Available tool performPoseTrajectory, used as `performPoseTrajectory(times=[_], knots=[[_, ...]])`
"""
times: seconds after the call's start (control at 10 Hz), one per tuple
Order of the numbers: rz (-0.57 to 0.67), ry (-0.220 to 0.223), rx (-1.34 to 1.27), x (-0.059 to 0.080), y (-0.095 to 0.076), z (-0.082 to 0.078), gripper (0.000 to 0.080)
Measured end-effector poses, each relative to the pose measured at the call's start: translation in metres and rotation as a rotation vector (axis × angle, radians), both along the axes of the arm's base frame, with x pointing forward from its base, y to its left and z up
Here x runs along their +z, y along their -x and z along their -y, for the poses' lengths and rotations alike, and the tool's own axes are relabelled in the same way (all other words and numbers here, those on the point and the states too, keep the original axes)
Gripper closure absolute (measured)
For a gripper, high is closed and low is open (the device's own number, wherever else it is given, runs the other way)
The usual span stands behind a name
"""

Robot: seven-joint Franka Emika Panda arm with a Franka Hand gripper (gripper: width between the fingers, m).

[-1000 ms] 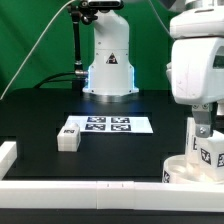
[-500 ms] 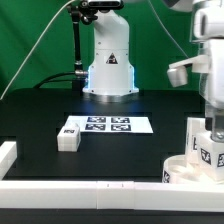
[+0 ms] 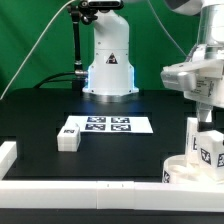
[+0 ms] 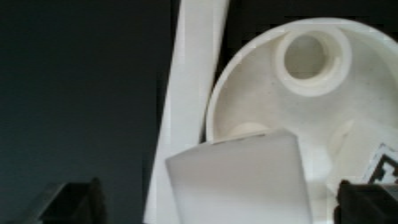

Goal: Assemble stool

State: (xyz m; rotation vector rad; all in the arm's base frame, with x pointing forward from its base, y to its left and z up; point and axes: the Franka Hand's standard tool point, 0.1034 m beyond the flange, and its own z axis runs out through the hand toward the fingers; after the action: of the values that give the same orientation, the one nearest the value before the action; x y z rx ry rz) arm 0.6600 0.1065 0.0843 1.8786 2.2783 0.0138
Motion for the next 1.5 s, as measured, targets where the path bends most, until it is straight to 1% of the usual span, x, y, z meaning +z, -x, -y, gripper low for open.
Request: performPoseTrajectory(times=[0.1,0.3,0.4,0.5,0.6,0.8,1.3,1.5], knots=[[-0.003,0.011,0.049,-0.001,0.000,-0.005,0.0151],[-0.007,0.011,0.063,-0.003,0.002,-0.014,0.0151],[-0.007,0.010,0.062,-0.004,0.002,-0.015,0.0151],[-0.006,0.009,0.058,-0.004,0.002,-0.014,0.0181],[-0.008,0.010,0.055,-0.004,0.002,-0.012,0.0181],[-0.015,0.012,0.049,-0.005,0.004,-0.008,0.0448],[-0.017,0.008,-0.003,-0.005,0.005,-0.006,0.0449],[0.004,-0.033,-0.258,-0.005,0.006,-0.006,0.0449]])
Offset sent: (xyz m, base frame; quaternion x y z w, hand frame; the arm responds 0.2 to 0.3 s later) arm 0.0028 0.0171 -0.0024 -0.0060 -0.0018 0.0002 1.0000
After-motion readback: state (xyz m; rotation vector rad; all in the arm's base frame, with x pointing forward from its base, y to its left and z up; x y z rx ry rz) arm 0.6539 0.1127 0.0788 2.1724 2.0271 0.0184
